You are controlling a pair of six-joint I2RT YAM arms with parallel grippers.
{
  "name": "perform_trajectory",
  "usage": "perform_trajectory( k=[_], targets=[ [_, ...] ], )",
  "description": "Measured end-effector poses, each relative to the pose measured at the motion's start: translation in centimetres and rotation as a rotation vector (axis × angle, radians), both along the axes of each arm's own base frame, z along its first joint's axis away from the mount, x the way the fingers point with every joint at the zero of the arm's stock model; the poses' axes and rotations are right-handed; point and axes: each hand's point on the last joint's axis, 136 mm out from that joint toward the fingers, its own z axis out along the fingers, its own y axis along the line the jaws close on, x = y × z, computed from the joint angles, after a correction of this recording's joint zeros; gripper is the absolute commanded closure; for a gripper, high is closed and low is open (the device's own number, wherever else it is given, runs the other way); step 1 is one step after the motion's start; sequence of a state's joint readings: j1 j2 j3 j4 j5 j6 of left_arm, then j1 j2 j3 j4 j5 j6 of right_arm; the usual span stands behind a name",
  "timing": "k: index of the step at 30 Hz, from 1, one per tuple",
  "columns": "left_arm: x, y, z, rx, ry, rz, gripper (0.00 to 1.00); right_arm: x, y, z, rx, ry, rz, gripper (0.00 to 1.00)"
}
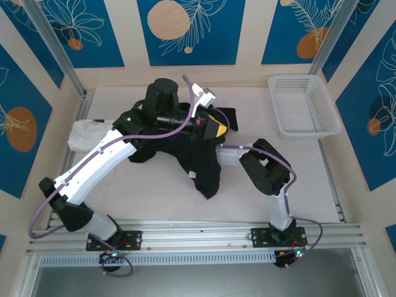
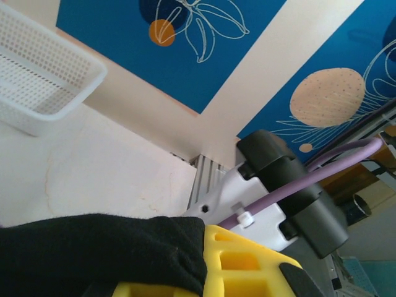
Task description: Fold the inside-out t-shirt
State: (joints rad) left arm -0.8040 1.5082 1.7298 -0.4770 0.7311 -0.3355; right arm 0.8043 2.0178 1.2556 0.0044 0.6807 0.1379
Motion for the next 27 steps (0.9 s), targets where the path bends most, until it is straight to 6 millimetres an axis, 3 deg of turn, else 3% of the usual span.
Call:
perform_trajectory(
  k=[6, 10, 15, 20, 24, 27],
  targets=[
    [-1.3, -0.9, 0.9, -0.013, 0.001, -0.046, 1.00, 0.5, -0.9, 0.0, -0.029, 0.056, -0.040, 0.18],
    [-2.1, -1.2, 0.9, -0.012, 0.004, -0.069, 1.00, 0.0, -0.2, -0.2, -0.006, 0.094, 0.000, 0.19],
    [-2.0, -1.4, -0.8, 0.018, 0.021, -0.067, 1.00, -1.5, 1.9, 0.1, 0.086, 0.165, 0.094, 0.20],
    [-1.7, -1.9, -2.8, 0.058, 0.047, -0.059, 1.00, -2.7, 3.9, 2.3, 0.214, 0.203, 0.164, 0.20],
    [-1.6, -2.0, -3.0, 0.060, 0.057, -0.062, 1.00, -2.1, 4.0, 2.6, 0.207, 0.217, 0.134, 0.20],
    [-1.6, -2.2, -2.5, 0.038, 0.058, -0.067, 1.00, -0.3, 4.1, 2.2, 0.156, 0.211, 0.086, 0.19]
  ],
)
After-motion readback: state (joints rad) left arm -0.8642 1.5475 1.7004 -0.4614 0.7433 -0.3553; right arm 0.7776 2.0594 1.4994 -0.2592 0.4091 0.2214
